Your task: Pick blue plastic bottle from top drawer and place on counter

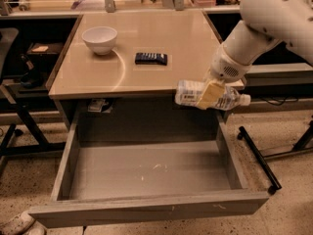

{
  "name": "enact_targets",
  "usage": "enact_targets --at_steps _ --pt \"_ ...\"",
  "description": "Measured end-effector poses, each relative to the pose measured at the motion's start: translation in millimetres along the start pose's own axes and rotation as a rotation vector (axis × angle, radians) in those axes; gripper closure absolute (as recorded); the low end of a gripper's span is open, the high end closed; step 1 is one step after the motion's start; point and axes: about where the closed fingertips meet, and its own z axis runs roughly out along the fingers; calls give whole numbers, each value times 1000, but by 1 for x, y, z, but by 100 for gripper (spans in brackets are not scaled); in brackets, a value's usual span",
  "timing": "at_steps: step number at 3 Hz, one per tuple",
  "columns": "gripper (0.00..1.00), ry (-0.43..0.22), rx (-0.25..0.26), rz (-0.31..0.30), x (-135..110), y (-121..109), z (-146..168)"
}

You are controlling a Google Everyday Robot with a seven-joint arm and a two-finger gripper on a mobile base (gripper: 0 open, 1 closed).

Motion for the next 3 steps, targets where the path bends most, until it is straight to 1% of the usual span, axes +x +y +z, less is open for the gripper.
enact_targets --at_steps 1,2,3 --pt "100 28 43 25 -5 -19 -32" --pt "100 57 74 52 -13 -50 -54" --pt "100 69 86 76 -21 -79 -60"
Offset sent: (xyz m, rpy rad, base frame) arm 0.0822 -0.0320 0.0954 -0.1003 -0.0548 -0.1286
